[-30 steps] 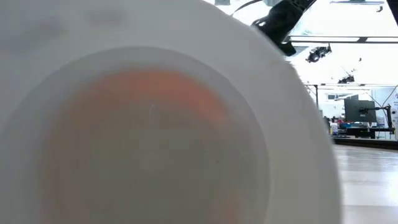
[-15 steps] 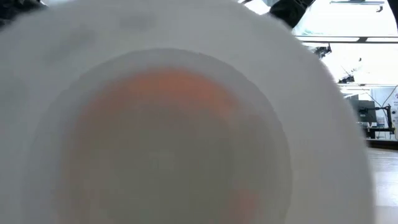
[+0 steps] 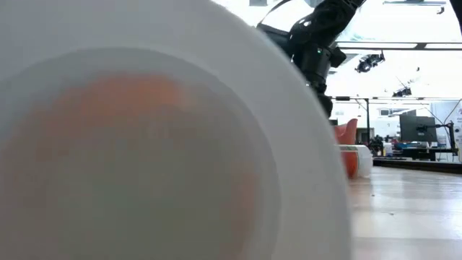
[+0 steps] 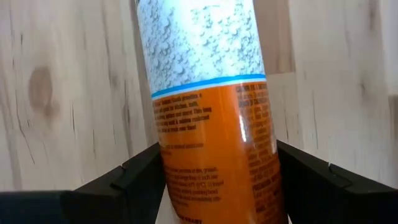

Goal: Pick & place silicon tubes, Sealant and Lysol wipes
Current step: Put the top orange sealant into the orange bin

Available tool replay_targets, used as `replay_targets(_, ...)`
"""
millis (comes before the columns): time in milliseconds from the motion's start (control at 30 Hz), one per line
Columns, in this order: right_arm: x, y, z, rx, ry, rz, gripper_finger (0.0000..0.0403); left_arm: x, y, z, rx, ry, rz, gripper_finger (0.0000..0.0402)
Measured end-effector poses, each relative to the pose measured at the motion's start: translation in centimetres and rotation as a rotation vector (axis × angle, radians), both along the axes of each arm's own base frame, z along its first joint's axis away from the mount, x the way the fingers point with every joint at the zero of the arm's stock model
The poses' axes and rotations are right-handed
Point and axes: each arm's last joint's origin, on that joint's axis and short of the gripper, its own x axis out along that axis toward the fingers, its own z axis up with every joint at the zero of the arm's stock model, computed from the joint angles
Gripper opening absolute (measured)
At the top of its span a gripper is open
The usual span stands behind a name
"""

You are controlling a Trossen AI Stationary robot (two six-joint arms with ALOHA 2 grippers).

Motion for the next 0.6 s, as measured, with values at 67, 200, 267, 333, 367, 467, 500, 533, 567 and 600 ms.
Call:
replay_targets(67,0.01,-0.01,0.0,0.013,0.003,-0.038,0.0263,0.0,0.0,0.0,0.0,0.0,0.0,0.0)
replay_targets(200,0.0,-0.03,0.01,0.016,0.006,-0.067,0.0263,0.0,0.0,0.0,0.0,0.0,0.0,0.0)
replay_targets(267,0.0,-0.01,0.01,0.008,0.006,-0.067,0.0263,0.0,0.0,0.0,0.0,0.0,0.0,0.0)
replay_targets(333,-0.01,0.09,0.0,0.0,0.007,-0.066,0.0263,0.0,0.0,0.0,0.0,0.0,0.001,0.0)
replay_targets(367,-0.01,0.08,0.0,-0.003,0.007,-0.067,0.0263,0.0,0.0,0.0,0.0,0.0,0.0,0.0)
replay_targets(467,-0.02,0.06,0.0,-0.005,0.008,-0.067,0.0263,0.0,0.0,0.0,0.0,-0.001,0.0,0.0)
replay_targets(500,-0.02,0.06,-0.01,-0.008,0.009,-0.064,0.0263,0.0,0.0,0.0,0.0,0.0,0.0,0.0)
replay_targets(533,-0.03,0.05,-0.01,-0.011,0.008,-0.058,0.0262,0.0,0.0,0.0,0.0,0.0,0.0,0.0)
replay_targets(567,-0.03,0.05,0.0,-0.013,0.008,-0.053,0.026,0.0,0.0,0.0,0.0,0.0,0.0,0.0)
replay_targets(600,-0.03,0.05,0.0,-0.014,0.008,-0.05,0.0256,0.0,0.0,0.0,0.0,0.0,0.001,0.0)
